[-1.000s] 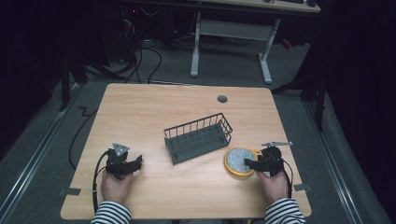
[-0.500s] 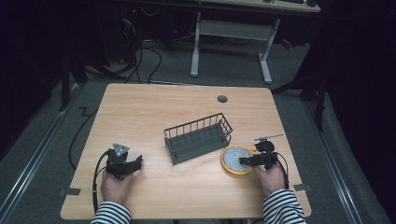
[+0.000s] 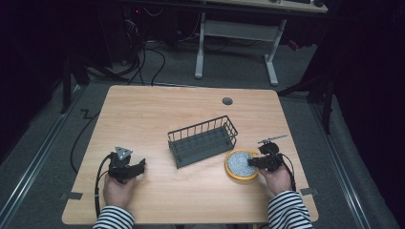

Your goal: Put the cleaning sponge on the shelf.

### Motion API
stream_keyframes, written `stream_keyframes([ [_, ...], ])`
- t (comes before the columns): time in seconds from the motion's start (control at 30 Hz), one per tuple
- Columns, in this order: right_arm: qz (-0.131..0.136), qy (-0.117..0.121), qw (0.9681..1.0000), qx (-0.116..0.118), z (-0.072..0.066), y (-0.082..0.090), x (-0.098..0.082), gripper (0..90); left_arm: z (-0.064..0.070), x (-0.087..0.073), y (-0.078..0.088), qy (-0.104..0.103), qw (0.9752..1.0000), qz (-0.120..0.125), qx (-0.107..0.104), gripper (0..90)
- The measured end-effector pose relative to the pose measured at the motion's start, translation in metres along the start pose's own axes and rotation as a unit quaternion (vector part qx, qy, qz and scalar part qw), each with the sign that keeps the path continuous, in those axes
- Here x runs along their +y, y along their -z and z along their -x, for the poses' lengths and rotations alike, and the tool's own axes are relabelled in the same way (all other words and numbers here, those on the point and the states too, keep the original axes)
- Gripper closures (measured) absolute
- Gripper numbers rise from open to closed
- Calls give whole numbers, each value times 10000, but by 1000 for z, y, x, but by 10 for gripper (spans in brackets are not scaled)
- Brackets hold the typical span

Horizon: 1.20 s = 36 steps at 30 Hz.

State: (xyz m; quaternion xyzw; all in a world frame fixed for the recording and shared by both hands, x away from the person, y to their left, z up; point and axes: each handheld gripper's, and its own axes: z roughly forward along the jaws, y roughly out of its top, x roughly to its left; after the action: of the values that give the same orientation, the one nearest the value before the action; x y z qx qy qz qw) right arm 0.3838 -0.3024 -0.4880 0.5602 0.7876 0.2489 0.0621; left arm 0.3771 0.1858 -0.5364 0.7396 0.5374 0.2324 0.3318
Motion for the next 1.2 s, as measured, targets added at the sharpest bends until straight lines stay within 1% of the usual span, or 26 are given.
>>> stream_keyframes([
  [0.07,45,7,10000,7,0,0,-1,789,0,0,0,0,10000,1,-2,290],
  [0.1,74,22,9999,69,-1,2,-1,795,0,0,0,2,10000,1,-3,290],
  [0.17,137,50,9998,120,-1,5,-1,798,0,0,0,2,10000,0,0,290],
  [0.3,241,65,9996,152,-2,8,-1,800,0,0,0,2,10000,1,-3,290],
  [0.37,309,121,9993,164,-2,12,-1,800,0,0,0,-1,10000,1,-3,290],
  [0.43,384,141,9990,196,-2,16,-1,800,0,0,0,-1,10000,1,-2,290],
  [0.53,581,198,9977,276,-3,23,-1,799,0,0,0,0,10000,0,-1,290],
  [0.6,603,206,9976,282,-4,25,0,799,0,0,0,2,10000,0,-2,290],
  [0.63,659,273,9971,280,-6,29,1,799,0,0,0,1,10000,0,-1,290],
  [0.77,719,329,9965,287,-8,35,4,799,0,0,0,1,10000,0,-1,290],
  [0.87,807,393,9957,223,-10,41,5,800,0,0,0,-1,10000,-1,-2,290],
  [0.93,893,420,9948,249,-11,45,6,800,0,0,0,1,10000,1,-1,290],
  [1.1,999,547,9932,260,-14,52,10,799,0,0,0,0,10000,1,-1,290],
  [1.2,1088,550,9921,305,-14,59,15,799,0,0,0,-1,10000,2,-2,290],
])
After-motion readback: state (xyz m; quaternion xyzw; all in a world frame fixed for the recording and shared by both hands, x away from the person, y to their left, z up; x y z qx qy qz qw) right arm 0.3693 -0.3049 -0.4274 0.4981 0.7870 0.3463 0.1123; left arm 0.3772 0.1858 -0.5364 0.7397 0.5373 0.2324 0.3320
